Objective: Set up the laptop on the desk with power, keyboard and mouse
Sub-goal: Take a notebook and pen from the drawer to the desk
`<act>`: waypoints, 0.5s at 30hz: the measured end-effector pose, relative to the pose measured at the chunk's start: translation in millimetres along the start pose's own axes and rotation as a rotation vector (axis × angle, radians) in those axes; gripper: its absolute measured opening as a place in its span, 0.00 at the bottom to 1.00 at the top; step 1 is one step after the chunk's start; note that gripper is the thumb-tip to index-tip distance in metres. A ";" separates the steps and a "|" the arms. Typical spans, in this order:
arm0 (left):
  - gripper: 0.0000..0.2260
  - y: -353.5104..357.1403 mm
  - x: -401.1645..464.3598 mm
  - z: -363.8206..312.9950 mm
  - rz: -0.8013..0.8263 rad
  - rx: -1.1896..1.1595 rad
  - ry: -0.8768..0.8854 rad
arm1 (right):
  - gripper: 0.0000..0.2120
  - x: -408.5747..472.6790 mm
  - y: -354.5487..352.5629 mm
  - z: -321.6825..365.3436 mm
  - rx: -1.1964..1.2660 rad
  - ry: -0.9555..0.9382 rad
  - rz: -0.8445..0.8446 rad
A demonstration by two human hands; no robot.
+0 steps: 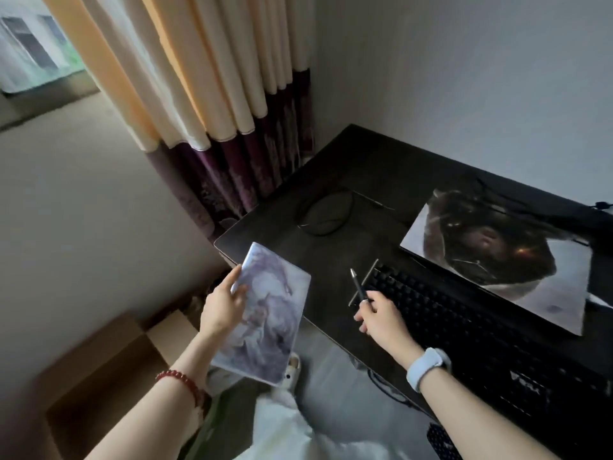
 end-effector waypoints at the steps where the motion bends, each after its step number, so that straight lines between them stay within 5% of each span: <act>1: 0.20 5.4 29.3 5.2 0.037 -0.030 0.001 | 0.09 16.9 10.6 6.1 0.005 0.021 -0.014; 7: 0.20 33.7 160.2 40.4 0.303 -0.074 -0.088 | 0.06 96.4 75.7 54.6 -0.019 0.170 -0.074; 15: 0.18 65.6 251.8 26.0 0.397 0.072 -0.031 | 0.11 168.8 97.3 112.6 -0.451 0.035 -0.230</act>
Point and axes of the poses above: each hand's wrist, its own x-axis towards the middle knuckle, its own y-axis out of the palm, z = x × y, the point moved 3 cm from there along x, towards the middle knuckle, and after that the axes turned 8 degrees about -x, right-handed, at the moved point
